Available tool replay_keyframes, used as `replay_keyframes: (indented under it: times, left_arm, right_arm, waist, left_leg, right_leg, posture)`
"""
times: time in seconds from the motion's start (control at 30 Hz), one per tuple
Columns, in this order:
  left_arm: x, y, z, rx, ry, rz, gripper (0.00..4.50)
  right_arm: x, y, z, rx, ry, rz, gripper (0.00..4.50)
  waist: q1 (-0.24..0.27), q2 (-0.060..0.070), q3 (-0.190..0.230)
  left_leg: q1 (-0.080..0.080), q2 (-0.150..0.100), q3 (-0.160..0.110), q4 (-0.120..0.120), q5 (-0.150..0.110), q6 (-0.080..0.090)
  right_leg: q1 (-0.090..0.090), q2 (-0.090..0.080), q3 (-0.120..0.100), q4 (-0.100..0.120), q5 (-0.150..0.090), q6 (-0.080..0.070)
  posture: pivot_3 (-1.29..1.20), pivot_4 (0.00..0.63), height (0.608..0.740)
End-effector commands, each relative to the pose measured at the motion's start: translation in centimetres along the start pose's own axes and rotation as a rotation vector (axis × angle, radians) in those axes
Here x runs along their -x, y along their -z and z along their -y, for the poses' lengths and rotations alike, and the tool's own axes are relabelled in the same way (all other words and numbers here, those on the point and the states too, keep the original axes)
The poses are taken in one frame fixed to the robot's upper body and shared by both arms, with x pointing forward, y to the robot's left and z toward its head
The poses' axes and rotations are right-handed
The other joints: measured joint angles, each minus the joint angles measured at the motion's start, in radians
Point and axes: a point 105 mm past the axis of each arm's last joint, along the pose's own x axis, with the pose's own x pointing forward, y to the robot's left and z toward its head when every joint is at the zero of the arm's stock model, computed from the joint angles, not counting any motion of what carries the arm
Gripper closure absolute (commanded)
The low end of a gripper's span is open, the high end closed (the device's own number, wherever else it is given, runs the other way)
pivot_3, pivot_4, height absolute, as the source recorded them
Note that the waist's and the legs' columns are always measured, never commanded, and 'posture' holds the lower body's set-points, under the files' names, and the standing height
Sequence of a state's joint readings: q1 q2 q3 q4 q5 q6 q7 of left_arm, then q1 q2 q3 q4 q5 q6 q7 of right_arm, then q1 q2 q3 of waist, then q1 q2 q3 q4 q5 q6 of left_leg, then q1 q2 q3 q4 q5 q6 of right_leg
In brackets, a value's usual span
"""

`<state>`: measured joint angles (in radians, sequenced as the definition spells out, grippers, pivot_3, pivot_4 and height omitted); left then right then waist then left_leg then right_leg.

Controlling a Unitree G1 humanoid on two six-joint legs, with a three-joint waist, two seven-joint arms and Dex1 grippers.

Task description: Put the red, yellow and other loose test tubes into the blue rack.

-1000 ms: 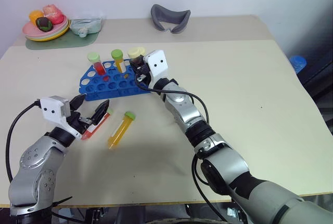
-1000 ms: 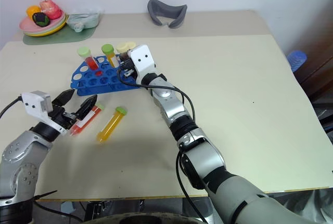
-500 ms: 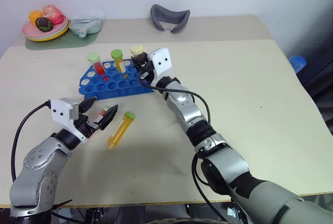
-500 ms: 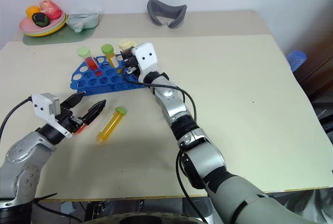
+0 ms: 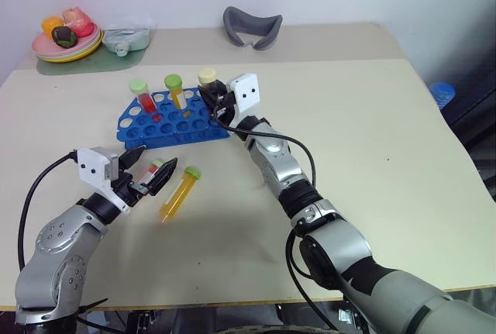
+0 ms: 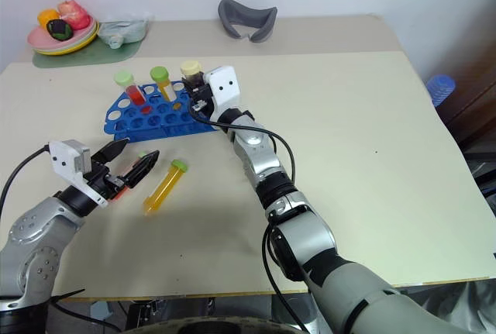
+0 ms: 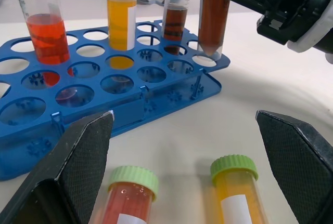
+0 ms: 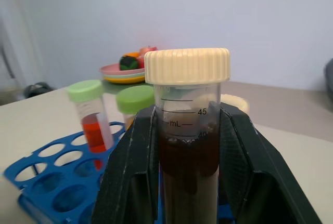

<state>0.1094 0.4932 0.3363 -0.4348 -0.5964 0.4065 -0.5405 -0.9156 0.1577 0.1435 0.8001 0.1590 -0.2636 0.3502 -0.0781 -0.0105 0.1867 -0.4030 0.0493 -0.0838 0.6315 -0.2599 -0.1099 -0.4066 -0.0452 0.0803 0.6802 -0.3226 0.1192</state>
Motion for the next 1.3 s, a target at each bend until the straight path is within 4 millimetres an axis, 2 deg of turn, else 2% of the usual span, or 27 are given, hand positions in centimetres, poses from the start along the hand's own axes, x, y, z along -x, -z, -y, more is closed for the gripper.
replay_keyframes:
  times: [0.03,0.47,0.6,0.63,0.67,0.8,0.97,1.1,1.17,1.23,1.3]
  left_arm:
    - [0.2,-0.7,-0.1,-0.039,0.001,0.019,0.00]
    - [0.4,-0.6,-0.2,-0.040,-0.006,0.019,0.00]
    - [0.4,-0.6,-0.2,-0.042,-0.003,0.018,0.00]
    - [0.4,-0.6,-0.2,-0.043,-0.003,0.018,0.00]
    - [0.4,-0.6,-0.2,-0.043,-0.002,0.018,0.00]
    - [0.3,-0.6,-0.2,-0.044,0.000,0.019,0.00]
    - [0.5,-0.8,-0.3,-0.050,-0.004,0.010,0.00]
    - [0.5,-1.0,-0.8,-0.090,-0.029,-0.068,0.00]
    - [0.1,-1.7,-0.7,-0.127,-0.023,-0.092,0.00]
    - [-0.3,-2.6,-0.6,-0.125,-0.024,-0.110,0.00]
    - [-1.1,-4.2,0.3,-0.124,0.014,-0.106,0.00]
  right_arm:
    - [-0.9,0.3,-4.3,-0.102,-0.067,0.023,3.29]
    - [-0.9,1.2,-2.1,-0.065,0.053,-0.003,3.29]
    - [-0.7,1.3,-2.4,-0.074,0.023,0.004,3.29]
    - [-0.7,1.2,-2.7,-0.086,0.000,0.010,2.47]
    - [-0.6,1.0,-2.7,-0.083,-0.011,0.021,2.12]
    - [-0.5,-0.5,-2.4,-0.047,-0.012,0.082,0.17]
    - [0.6,-3.8,-0.6,-0.007,-0.008,0.181,0.07]
    - [2.8,-6.3,1.9,-0.002,0.002,0.205,0.07]
    - [4.3,-6.7,2.8,-0.013,-0.035,0.156,0.07]
    - [6.0,-6.1,3.4,0.021,-0.093,0.057,0.07]
    - [9.1,-5.2,3.9,0.109,-0.198,-0.080,0.07]
  waist:
    - [0.000,0.000,0.000]
    - [0.004,0.000,0.000]
    - [0.005,0.000,0.000]
    - [0.005,0.000,0.000]
    - [0.004,0.000,0.000]
    - [0.001,0.000,0.000]
    - [0.004,0.000,0.000]
    - [0.007,0.000,0.000]
    - [0.011,0.000,0.000]
    - [0.013,0.000,0.000]
    - [0.016,0.000,0.000]
  left_leg:
    - [0.000,0.000,0.000,0.000,0.000,0.000]
    - [0.003,0.000,0.000,0.000,0.000,0.000]
    - [0.003,0.000,0.000,0.000,0.000,0.000]
    - [0.003,0.000,0.000,0.000,0.000,0.000]
    - [0.003,0.000,0.000,0.000,0.000,0.000]
    - [0.003,0.000,0.000,-0.001,0.000,0.000]
    - [0.003,0.000,0.000,-0.001,0.000,0.000]
    - [0.003,0.000,0.000,-0.001,0.000,0.000]
    - [0.003,0.000,0.000,-0.001,0.000,0.000]
    - [0.002,-0.001,0.000,0.000,0.000,0.000]
    - [0.002,-0.001,0.000,0.000,0.000,0.000]
  right_leg:
    - [0.000,0.000,0.000,0.000,0.000,0.000]
    - [0.003,0.000,0.000,0.000,0.000,0.000]
    - [0.003,0.000,0.000,0.000,0.000,0.000]
    - [0.003,0.000,0.000,0.000,0.000,0.000]
    - [0.003,0.000,0.000,0.000,0.000,0.000]
    - [0.003,0.000,0.000,0.000,0.000,0.000]
    - [0.002,0.000,0.000,0.000,0.000,0.000]
    - [0.003,0.000,0.000,0.000,0.000,0.000]
    - [0.003,0.000,0.000,0.000,0.000,0.000]
    - [0.003,-0.001,0.000,0.000,0.000,0.000]
    - [0.003,-0.001,0.000,-0.001,0.000,0.000]
  posture:
    - [0.00,0.150,0.740]
    - [0.00,0.150,0.740]
    - [0.00,0.150,0.740]
    - [0.00,0.150,0.740]
    - [0.00,0.150,0.740]
    - [0.00,0.150,0.740]
    - [0.00,0.150,0.740]
    - [0.00,0.150,0.740]
    - [0.00,0.150,0.740]
    - [0.00,0.150,0.740]
    - [0.00,0.150,0.740]
